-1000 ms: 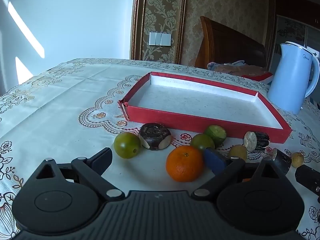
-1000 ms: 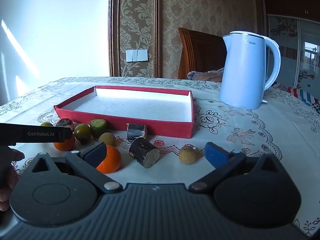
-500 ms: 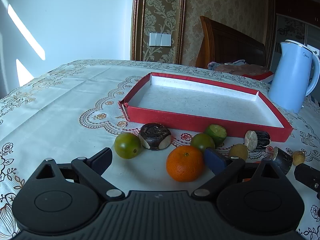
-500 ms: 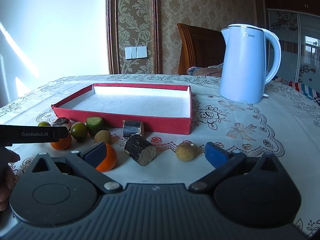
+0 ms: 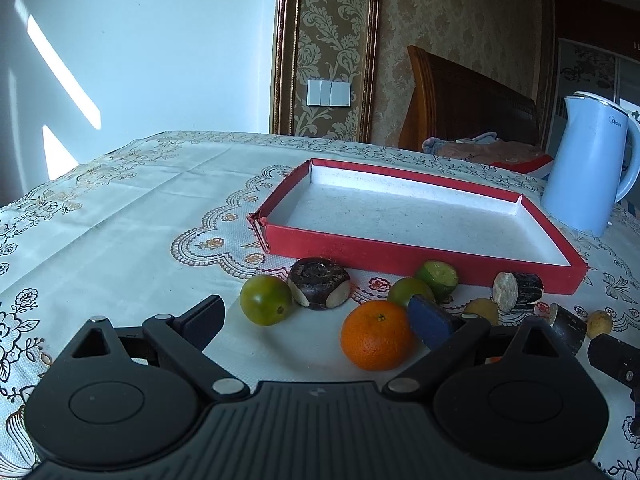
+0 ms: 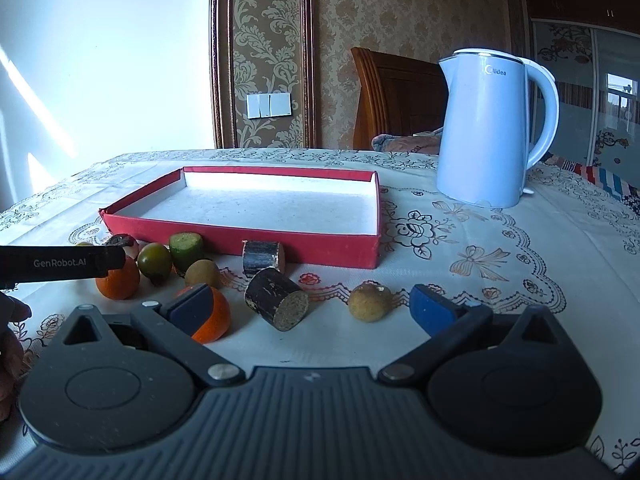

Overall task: Organize fruits
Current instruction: 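Move left tool toward the mandarin orange while right tool approaches the black cylinder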

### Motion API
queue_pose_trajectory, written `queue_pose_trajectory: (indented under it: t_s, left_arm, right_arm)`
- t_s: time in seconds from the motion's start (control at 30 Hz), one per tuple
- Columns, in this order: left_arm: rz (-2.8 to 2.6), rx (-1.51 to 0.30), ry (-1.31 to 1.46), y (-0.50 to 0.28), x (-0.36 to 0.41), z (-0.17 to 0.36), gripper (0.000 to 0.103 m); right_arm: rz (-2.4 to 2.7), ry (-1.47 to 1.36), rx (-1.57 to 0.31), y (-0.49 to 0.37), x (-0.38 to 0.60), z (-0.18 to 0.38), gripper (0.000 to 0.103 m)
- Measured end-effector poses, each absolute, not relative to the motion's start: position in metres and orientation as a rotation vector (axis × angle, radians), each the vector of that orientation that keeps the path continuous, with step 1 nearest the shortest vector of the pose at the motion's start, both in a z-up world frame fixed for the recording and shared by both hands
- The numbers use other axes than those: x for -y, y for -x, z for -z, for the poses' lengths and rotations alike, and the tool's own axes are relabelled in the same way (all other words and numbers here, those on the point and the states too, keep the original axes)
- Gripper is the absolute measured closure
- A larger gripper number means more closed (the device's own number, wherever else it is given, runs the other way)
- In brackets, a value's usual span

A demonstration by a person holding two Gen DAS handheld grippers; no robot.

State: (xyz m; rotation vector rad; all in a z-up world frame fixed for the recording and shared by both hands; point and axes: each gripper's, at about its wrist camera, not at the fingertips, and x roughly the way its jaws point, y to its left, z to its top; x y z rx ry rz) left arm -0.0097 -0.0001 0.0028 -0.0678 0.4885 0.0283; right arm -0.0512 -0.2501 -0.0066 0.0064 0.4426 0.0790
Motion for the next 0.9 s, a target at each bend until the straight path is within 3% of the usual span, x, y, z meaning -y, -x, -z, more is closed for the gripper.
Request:
queue_pose_trajectory:
  t_s: [0.6, 0.7, 0.9]
  left_arm:
    - [-0.024, -0.462, 0.055, 0.019, 0.003, -0.003, 0.004]
    - [-0.032, -0.462, 0.059, 0.02, 0.002, -0.003, 0.004]
    - [-0.03, -0.464, 0.054, 0.019, 0.003, -0.003, 0.003]
  right_arm:
    - [-0.128, -0.023, -0.47, 0.05, 0.269, 0.004, 0.0]
    - [-0.151, -0.033, -0.489, 0.046, 0.271, 0.005, 0.01]
    - [-0.186, -0.033, -0.476, 0.043, 0.265, 0.004, 0.011]
